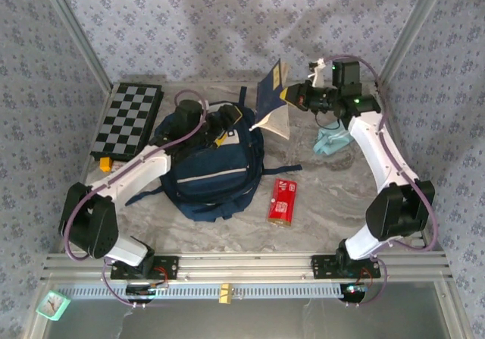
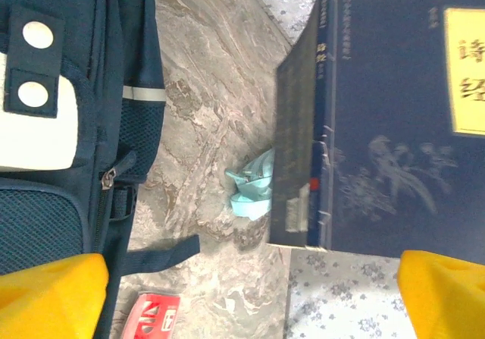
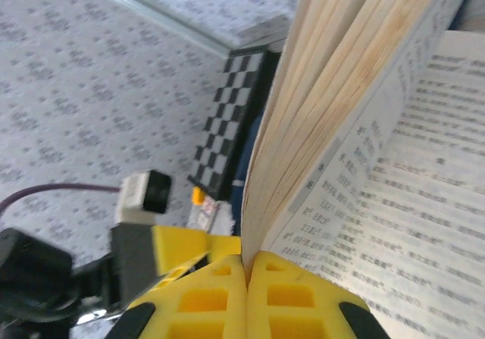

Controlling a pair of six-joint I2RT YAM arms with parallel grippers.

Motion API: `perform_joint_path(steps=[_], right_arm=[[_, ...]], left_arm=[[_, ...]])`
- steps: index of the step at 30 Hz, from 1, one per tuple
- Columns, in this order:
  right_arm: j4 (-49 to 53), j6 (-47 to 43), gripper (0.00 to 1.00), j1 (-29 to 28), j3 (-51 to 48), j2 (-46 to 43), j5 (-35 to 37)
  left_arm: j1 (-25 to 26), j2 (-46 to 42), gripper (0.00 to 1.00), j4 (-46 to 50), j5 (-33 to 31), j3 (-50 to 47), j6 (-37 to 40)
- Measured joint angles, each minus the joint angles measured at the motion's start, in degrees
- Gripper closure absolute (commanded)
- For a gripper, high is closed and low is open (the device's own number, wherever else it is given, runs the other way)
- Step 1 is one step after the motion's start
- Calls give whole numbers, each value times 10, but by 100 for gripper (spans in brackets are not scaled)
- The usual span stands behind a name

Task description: Pack the student bag

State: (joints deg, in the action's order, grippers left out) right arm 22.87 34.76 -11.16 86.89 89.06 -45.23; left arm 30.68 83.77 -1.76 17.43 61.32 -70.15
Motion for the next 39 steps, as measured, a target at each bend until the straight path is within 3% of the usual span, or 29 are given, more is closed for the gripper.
perform_joint_path(steps=[6, 11, 21, 35, 39], right_arm=[[-49, 41, 100, -61, -19, 0, -9], [-92, 75, 100, -79, -19, 9, -30], [-155, 98, 100, -82, -73, 13, -44], [-148, 76, 100, -66, -103, 20, -40], [-143, 69, 77, -66, -110, 19, -34]], left_arm=[[-7, 0, 0, -109, 17, -48, -41], [-7, 0, 3, -216, 23, -75, -71], [-13, -5, 44, -258, 15, -84, -85], [-14, -12, 97, -255, 10, -86, -84], [-14, -12, 100, -257, 12, -86, -85]])
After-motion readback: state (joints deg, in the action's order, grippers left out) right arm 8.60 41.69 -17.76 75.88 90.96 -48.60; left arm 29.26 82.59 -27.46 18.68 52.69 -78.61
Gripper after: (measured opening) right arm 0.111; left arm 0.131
